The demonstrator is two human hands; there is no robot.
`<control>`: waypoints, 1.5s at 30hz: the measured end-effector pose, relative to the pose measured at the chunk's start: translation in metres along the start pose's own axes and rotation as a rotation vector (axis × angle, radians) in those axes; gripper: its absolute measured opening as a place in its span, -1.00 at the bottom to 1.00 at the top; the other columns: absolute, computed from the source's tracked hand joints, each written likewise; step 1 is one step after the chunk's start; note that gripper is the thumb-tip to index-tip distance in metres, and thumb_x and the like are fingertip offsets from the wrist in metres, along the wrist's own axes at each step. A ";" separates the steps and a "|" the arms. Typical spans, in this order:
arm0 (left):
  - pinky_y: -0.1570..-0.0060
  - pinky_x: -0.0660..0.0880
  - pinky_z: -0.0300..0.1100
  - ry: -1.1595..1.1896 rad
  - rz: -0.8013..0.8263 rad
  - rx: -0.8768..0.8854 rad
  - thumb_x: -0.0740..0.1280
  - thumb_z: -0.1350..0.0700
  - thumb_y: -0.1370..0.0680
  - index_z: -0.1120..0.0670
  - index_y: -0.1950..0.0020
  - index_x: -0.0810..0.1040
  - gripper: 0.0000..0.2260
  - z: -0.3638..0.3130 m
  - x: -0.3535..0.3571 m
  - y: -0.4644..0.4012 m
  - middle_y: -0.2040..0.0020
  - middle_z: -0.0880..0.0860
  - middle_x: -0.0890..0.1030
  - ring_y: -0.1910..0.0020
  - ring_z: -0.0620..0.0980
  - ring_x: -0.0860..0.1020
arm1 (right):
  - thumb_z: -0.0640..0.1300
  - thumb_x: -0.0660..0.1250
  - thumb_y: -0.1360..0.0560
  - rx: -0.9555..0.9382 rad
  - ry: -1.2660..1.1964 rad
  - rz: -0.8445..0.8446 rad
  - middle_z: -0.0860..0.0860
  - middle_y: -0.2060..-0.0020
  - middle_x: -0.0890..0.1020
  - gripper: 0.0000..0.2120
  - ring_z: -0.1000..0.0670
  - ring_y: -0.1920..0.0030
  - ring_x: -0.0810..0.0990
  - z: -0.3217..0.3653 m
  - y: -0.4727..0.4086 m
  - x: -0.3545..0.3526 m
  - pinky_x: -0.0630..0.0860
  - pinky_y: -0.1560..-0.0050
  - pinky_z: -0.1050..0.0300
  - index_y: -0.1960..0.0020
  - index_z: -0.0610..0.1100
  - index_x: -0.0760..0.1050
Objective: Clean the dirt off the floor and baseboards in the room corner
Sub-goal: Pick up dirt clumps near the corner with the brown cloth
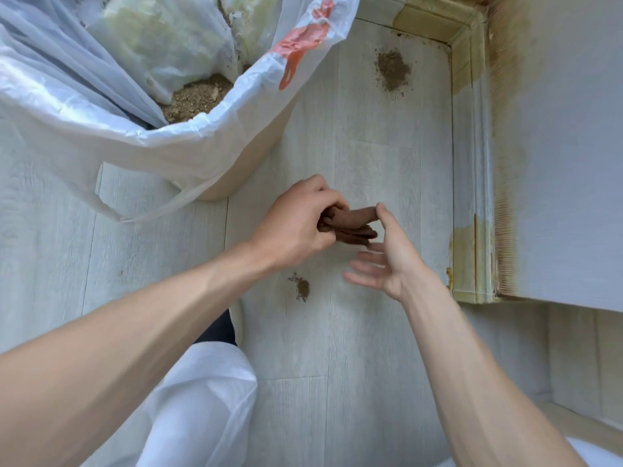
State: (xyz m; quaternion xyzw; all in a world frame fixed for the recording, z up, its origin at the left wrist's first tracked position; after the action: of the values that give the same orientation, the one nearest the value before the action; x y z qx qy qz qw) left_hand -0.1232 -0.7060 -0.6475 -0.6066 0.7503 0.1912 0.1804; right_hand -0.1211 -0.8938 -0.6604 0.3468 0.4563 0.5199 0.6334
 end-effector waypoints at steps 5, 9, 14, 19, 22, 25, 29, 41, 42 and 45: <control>0.17 0.50 0.01 -0.182 -0.036 0.300 0.49 0.23 -0.42 0.09 -0.14 0.66 -0.70 -0.021 0.011 0.013 0.03 0.03 0.49 0.02 0.03 0.43 | 0.25 0.33 -0.58 -0.043 -0.222 0.344 -0.18 0.12 0.70 -0.46 -0.15 0.06 0.72 0.004 0.020 0.011 0.64 -0.15 -0.21 -0.10 -0.27 0.58; -0.09 0.50 -0.03 -0.106 0.264 0.375 0.50 0.12 -0.52 0.03 -0.24 0.64 -0.71 -0.021 0.021 0.021 -0.14 0.02 0.50 -0.14 -0.02 0.44 | -0.23 0.38 -0.59 -0.276 -0.161 0.005 -0.14 0.17 0.71 -0.94 -0.06 0.26 0.71 0.014 0.014 -0.003 0.66 0.09 -0.10 0.00 -0.21 0.62; -0.15 0.50 -0.09 -0.004 0.133 0.097 0.40 0.17 -0.60 0.03 -0.20 0.66 -0.81 0.011 -0.004 0.018 -0.12 -0.04 0.60 -0.10 -0.10 0.55 | -0.27 0.29 -0.52 -0.466 0.728 -0.371 -0.09 -0.01 0.67 -0.80 -0.16 -0.05 0.65 0.008 -0.005 -0.078 0.60 -0.11 -0.09 -0.10 -0.10 0.58; -0.04 0.53 -0.25 0.079 0.039 -0.160 0.34 0.18 -0.63 -0.04 -0.11 0.67 -0.83 0.042 -0.019 0.033 -0.06 -0.17 0.62 -0.04 -0.20 0.58 | -0.22 0.24 -0.63 -0.386 0.892 -0.698 -0.23 -0.17 0.54 -0.71 -0.30 -0.12 0.59 -0.050 -0.032 -0.107 0.55 -0.08 -0.15 -0.33 -0.24 0.43; -0.01 0.51 -0.31 0.097 0.029 -0.230 0.34 0.17 -0.63 -0.06 -0.09 0.67 -0.83 0.053 -0.017 0.043 -0.06 -0.17 0.63 -0.05 -0.19 0.58 | -0.28 0.23 -0.63 -0.510 0.747 -0.712 -0.21 -0.16 0.49 -0.65 -0.27 -0.04 0.57 -0.099 -0.025 -0.050 0.46 -0.03 -0.07 -0.41 -0.24 0.42; -0.02 0.49 -0.31 0.093 0.037 -0.261 0.33 0.16 -0.63 -0.06 -0.09 0.67 -0.83 0.057 -0.014 0.047 -0.06 -0.17 0.64 -0.04 -0.20 0.58 | -0.40 0.28 -0.54 -0.714 0.685 -0.605 -0.16 -0.11 0.49 -0.57 -0.16 0.06 0.52 -0.133 -0.009 0.015 0.41 0.07 0.05 -0.40 -0.23 0.47; -0.05 0.48 -0.28 0.112 0.029 -0.278 0.33 0.16 -0.64 -0.07 -0.08 0.67 -0.83 0.053 -0.009 0.044 -0.05 -0.17 0.64 -0.02 -0.21 0.58 | -0.35 0.24 -0.59 -0.699 0.547 -0.554 -0.03 -0.11 0.48 -0.65 -0.05 -0.03 0.51 -0.117 0.001 -0.008 0.31 -0.03 0.29 -0.36 -0.20 0.49; 0.05 0.39 -0.46 0.130 -0.052 -0.342 0.31 0.17 -0.63 -0.07 -0.06 0.66 -0.82 0.055 -0.020 0.040 -0.01 -0.18 0.66 0.03 -0.23 0.57 | -0.39 0.25 -0.53 -0.665 0.605 -0.628 -0.13 -0.20 0.48 -0.56 -0.18 -0.07 0.50 -0.131 -0.004 0.056 0.46 -0.10 -0.06 -0.40 -0.20 0.44; 0.06 0.38 -0.49 0.141 -0.067 -0.352 0.31 0.18 -0.63 -0.07 -0.05 0.66 -0.81 0.056 -0.021 0.041 -0.01 -0.19 0.67 0.02 -0.23 0.56 | -0.38 0.23 -0.54 -0.656 0.567 -0.583 -0.11 -0.21 0.47 -0.58 -0.16 -0.09 0.51 -0.128 -0.002 0.058 0.45 -0.11 -0.02 -0.39 -0.20 0.44; 0.07 0.38 -0.48 0.163 -0.097 -0.380 0.30 0.18 -0.64 -0.10 -0.04 0.66 -0.80 0.060 -0.025 0.045 0.00 -0.21 0.66 0.00 -0.27 0.56 | -0.33 0.20 -0.58 -0.621 0.416 -0.604 -0.10 -0.23 0.48 -0.65 -0.14 -0.18 0.52 -0.104 -0.002 0.018 0.33 -0.12 0.20 -0.35 -0.24 0.45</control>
State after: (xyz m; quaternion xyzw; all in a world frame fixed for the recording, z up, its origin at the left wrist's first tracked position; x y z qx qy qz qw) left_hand -0.1599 -0.6458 -0.6840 -0.6785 0.6828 0.2708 0.0106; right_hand -0.2170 -0.8802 -0.7013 -0.1183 0.4769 0.4826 0.7251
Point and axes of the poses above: each hand's wrist, its own y-axis away from the middle knuckle, its own x-axis out of the palm, z = x × y, the point moved 3 cm from there along -y, towards the middle knuckle
